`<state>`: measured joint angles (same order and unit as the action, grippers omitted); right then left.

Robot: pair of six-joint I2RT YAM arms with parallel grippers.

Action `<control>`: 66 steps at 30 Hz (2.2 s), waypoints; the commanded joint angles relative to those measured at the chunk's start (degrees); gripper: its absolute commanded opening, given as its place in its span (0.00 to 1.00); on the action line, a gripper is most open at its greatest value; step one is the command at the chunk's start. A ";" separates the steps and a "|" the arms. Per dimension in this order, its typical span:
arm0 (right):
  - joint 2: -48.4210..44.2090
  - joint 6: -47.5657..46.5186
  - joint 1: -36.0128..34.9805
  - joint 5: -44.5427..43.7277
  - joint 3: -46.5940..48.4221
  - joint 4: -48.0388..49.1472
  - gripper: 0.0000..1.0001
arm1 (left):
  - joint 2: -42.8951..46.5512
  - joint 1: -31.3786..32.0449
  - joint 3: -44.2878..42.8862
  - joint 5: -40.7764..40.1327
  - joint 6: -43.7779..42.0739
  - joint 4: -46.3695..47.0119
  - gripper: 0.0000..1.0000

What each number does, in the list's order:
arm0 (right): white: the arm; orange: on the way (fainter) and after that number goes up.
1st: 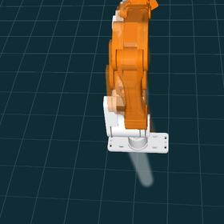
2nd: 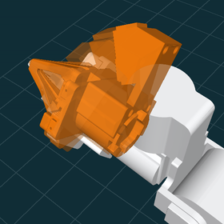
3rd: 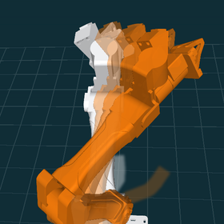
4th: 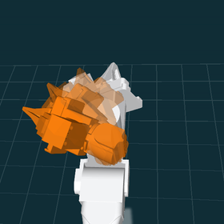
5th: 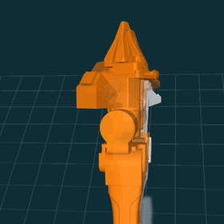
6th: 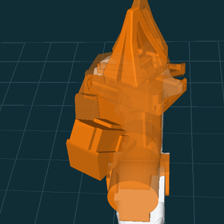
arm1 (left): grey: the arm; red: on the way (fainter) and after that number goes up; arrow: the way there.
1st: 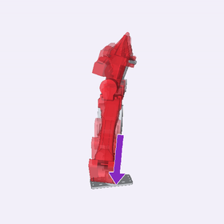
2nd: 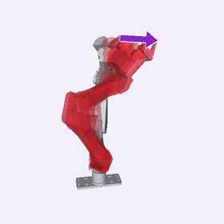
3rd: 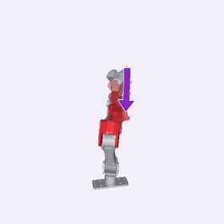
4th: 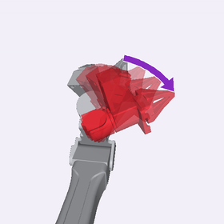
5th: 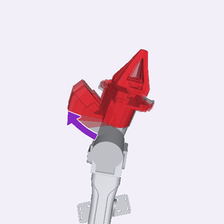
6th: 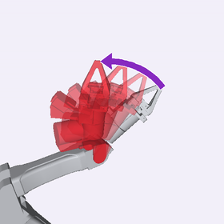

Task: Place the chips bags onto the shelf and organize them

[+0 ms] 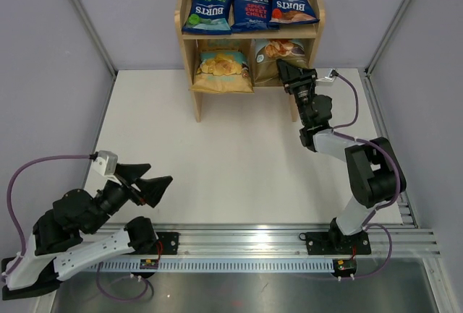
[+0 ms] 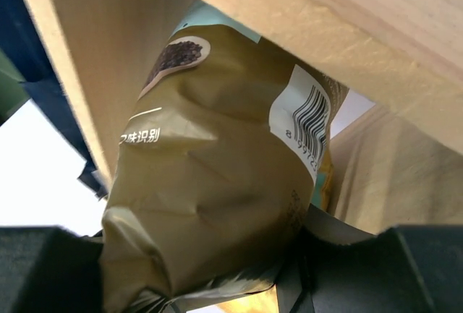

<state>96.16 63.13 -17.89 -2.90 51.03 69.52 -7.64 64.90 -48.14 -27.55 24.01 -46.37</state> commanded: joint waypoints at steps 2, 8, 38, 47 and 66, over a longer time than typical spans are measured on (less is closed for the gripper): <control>2.01 -4.59 -2.58 -8.43 4.61 7.30 0.16 | 1.49 -0.04 0.68 -1.01 -0.89 3.65 0.99; 4.91 -3.28 -2.85 -10.90 6.19 4.84 0.16 | 1.49 -0.13 0.68 -0.49 -0.98 3.48 0.99; 2.10 -0.91 -4.44 -11.78 -0.13 -9.84 0.27 | 3.60 -0.04 0.94 -0.84 -0.98 3.65 0.99; -2.02 -2.05 -4.35 -10.20 -0.31 -16.34 0.62 | 3.77 -0.13 0.94 -0.84 -0.81 3.65 0.99; -8.97 -0.12 -3.56 -7.21 -2.42 -26.09 0.95 | 4.39 -0.04 0.85 -1.80 -0.45 3.48 0.99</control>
<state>89.91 62.63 -21.39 -10.81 49.17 45.41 -3.84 64.86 -47.20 -27.83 23.97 -45.30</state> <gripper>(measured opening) 0.945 0.988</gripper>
